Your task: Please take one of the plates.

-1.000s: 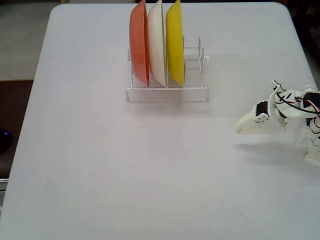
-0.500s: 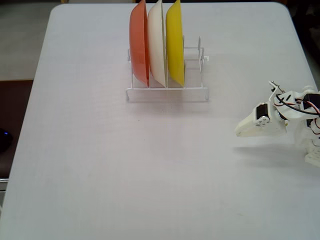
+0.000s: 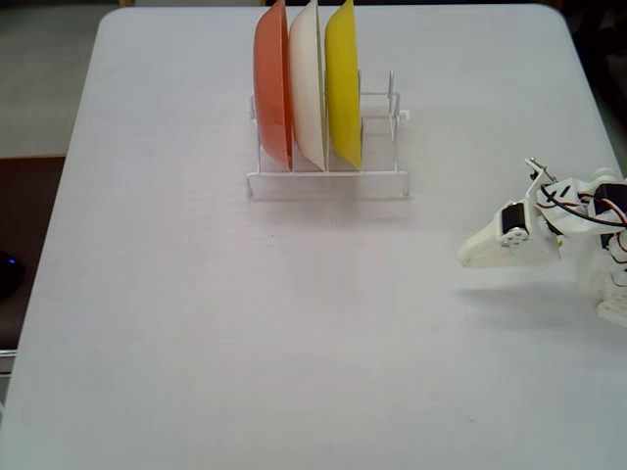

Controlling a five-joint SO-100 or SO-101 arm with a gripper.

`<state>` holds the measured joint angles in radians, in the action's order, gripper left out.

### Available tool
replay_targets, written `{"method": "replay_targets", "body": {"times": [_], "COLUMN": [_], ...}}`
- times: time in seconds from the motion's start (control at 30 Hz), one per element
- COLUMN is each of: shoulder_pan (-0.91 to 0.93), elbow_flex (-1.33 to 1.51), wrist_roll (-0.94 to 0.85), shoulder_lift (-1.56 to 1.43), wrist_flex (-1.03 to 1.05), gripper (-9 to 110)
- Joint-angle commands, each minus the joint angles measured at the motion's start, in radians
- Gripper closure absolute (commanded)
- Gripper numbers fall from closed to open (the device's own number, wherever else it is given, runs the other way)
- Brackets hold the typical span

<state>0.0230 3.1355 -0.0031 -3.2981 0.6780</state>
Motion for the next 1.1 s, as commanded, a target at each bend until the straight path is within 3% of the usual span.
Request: {"method": "replay_targets", "body": {"times": [0.0, 1.07], "shoulder_pan": [-0.005, 0.009], "elbow_flex": [-0.005, -0.002], "wrist_roll": [-0.005, 0.014], "shoulder_lift": [-0.011, -0.011], "wrist_flex": [-0.017, -0.018], "gripper": [102, 102]}}
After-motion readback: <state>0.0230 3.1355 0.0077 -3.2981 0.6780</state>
